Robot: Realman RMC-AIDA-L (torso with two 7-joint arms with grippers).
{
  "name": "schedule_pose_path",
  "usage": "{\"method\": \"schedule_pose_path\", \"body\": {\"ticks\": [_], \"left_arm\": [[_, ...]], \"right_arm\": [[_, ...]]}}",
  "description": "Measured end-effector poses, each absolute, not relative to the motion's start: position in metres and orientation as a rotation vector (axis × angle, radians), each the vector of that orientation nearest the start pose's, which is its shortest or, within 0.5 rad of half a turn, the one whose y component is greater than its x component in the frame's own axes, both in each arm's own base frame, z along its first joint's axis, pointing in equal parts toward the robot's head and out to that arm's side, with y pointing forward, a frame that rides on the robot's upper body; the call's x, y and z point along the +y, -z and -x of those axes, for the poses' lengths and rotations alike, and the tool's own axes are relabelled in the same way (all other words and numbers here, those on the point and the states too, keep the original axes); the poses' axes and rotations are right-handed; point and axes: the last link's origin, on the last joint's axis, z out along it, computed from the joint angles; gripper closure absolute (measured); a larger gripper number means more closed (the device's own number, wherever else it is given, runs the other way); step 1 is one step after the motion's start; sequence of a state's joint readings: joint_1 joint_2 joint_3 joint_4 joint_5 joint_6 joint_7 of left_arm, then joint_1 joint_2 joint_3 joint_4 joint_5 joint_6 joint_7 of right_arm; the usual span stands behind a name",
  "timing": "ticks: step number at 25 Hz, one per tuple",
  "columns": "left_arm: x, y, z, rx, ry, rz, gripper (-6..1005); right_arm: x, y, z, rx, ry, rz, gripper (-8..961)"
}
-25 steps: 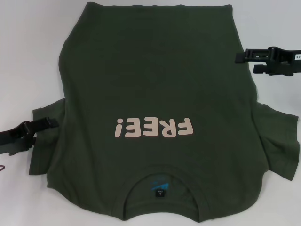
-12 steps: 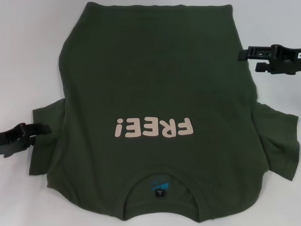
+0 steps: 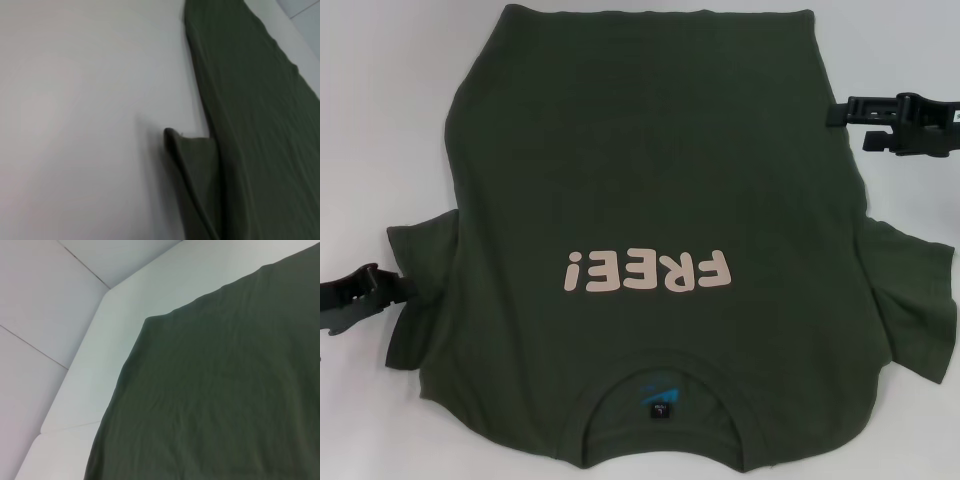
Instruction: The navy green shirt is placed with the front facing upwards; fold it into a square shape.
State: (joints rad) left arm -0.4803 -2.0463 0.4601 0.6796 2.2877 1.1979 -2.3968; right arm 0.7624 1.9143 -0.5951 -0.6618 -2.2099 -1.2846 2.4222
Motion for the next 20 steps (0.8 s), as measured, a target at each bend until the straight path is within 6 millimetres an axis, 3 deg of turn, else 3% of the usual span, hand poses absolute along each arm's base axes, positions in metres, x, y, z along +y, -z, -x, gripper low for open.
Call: {"method": "schedule_pose_path", "body": {"ticks": [7, 13, 20], "left_arm": [[0.339, -0.042, 0.362, -1.915, 0.582, 1.715, 996], [0.342, -0.047, 0.359, -1.889, 0.58, 1.731, 997], [0.35, -0.077, 0.36, -1.825, 0.442, 1.726, 999]], "right_arm": [[0.433, -0.082, -0.248, 1.621, -0.628, 2.108, 12], [0.434, -0.083, -0.248, 1.62, -0.632, 2.106, 12], [0.434, -0.085, -0.248, 1.618, -0.64, 2.098, 12]]}}
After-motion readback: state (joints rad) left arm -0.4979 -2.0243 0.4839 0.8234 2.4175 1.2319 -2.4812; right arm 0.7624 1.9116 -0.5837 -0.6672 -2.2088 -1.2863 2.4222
